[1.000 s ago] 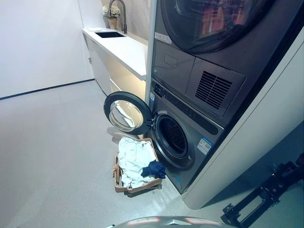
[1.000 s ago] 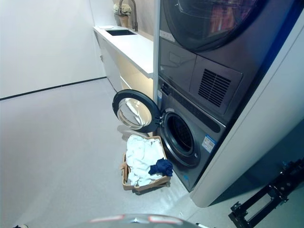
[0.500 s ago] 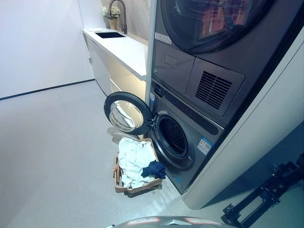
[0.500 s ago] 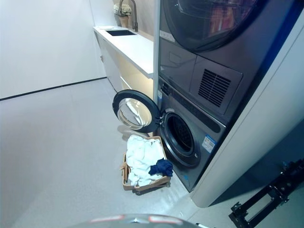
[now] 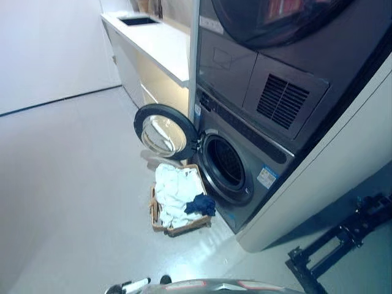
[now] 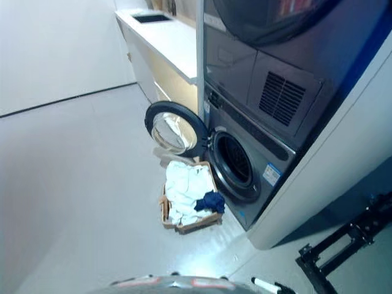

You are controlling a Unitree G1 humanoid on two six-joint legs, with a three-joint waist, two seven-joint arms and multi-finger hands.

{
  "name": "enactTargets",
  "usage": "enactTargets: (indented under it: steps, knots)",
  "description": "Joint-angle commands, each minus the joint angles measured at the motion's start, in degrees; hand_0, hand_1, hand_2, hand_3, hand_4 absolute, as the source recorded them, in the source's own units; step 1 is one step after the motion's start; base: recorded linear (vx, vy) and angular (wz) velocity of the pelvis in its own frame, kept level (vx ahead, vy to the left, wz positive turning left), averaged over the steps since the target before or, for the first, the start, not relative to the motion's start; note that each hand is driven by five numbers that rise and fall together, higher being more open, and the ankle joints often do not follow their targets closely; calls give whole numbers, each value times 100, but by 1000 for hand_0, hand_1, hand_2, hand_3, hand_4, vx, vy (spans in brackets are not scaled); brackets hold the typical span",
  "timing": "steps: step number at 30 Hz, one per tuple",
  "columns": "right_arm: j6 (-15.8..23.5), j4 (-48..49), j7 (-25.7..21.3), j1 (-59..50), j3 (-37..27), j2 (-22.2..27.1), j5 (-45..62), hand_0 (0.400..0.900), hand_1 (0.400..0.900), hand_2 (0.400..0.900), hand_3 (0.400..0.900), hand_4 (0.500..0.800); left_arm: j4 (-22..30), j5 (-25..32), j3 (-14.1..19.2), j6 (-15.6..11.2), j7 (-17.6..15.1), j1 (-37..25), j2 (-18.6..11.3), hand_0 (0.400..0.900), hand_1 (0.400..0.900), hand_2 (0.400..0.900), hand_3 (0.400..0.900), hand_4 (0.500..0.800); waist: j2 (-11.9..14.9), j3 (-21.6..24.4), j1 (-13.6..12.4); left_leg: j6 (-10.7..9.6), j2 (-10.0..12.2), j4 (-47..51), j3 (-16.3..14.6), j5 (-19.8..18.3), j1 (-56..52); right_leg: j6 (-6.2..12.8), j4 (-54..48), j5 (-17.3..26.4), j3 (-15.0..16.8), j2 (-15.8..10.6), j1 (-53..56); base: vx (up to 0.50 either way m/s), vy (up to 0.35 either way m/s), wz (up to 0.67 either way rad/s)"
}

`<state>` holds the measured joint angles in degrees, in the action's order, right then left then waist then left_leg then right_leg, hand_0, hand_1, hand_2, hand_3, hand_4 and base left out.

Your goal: Put the clothes in the basket into the washing machine.

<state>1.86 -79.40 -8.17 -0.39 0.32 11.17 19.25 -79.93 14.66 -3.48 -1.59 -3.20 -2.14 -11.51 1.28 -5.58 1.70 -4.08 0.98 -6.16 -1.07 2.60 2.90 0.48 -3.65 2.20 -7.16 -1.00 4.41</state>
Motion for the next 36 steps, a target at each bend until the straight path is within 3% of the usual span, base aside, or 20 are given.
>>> enactTargets:
  steps: [1,4,6,9,13,16,18,23,26,30,34,36]
  knots:
    - [238,115,-78,-479,-107,504,114,900,900,900,900,800,92,301,-71,-182,-84,-349,244,900,900,900,900,800,-130,-641,-68,-3,-100,-2423,-43,-412,486,5,511,-922,9,40,249,-32,-192,17]
    - [243,144,-118,-514,-110,558,153,900,900,900,900,800,124,459,-79,-187,-95,-355,268,900,900,900,900,800,-160,-806,-40,-7,-4,-3097,-84,-118,1015,-114,643,-1007,-35,67,238,-23,-134,16]
    - [236,146,-141,-556,-101,577,173,900,900,900,900,800,111,512,-57,-185,-121,-328,282,900,900,900,900,800,-182,-822,-12,-1,46,-2764,-185,-117,1169,-129,715,-1069,-59,62,207,38,-56,9]
    - [253,148,-165,-645,-67,598,172,900,900,900,900,800,111,567,-50,-199,-179,-310,290,900,900,900,900,800,-189,-811,-16,0,-22,-1764,-218,-108,1153,-73,677,-1105,-54,54,225,121,30,-4]
    - [287,124,-203,-701,-12,612,156,900,900,900,900,800,86,646,-65,-213,-242,-256,342,900,900,900,900,800,-301,-764,-42,-169,82,488,44,599,923,-4,485,-1182,-40,178,455,221,121,-4]
    - [290,90,-184,-696,1,592,150,900,900,900,900,800,52,678,-34,-232,-265,-164,377,900,900,900,900,800,-298,-660,-54,-286,264,921,-206,775,934,73,260,-1268,20,181,814,336,196,-16]
    - [283,86,-157,-677,21,505,137,900,900,900,900,800,41,675,-2,-216,-265,-109,353,900,900,900,900,800,-249,-539,-130,-210,294,997,-285,785,759,133,127,-1311,114,88,1018,418,289,-34]
    - [309,169,-129,-866,130,307,220,900,900,900,900,800,144,707,-34,-278,-297,-281,187,900,900,900,900,800,87,-449,-295,101,100,-171,-492,180,1300,359,160,-1321,262,-341,831,318,332,-27]
    - [329,239,-153,-998,159,253,295,900,900,900,900,800,189,706,-77,-262,-308,-436,73,900,900,900,900,800,204,-402,-358,315,6,-401,-502,-140,1418,507,481,-1210,272,-470,557,265,321,-4]
    - [413,463,-145,-1129,176,128,528,900,900,900,900,800,198,642,-125,-216,-324,-650,-130,900,900,900,900,800,300,-461,-337,523,-158,-268,-464,-404,1213,707,1681,-594,306,-586,-77,219,311,10]
    - [500,820,-154,-1205,282,14,706,900,900,900,900,800,264,613,-165,-196,-375,-816,-284,900,900,900,900,800,275,-744,-216,781,-314,-106,-377,-614,770,557,3389,262,212,-813,-909,138,279,8]
    - [554,1037,-176,-1223,369,-59,736,900,900,900,900,800,305,643,-158,-203,-413,-882,-337,900,900,900,900,800,213,-891,-171,840,-324,-63,-354,-691,588,478,3796,184,131,-855,-1192,133,185,3]
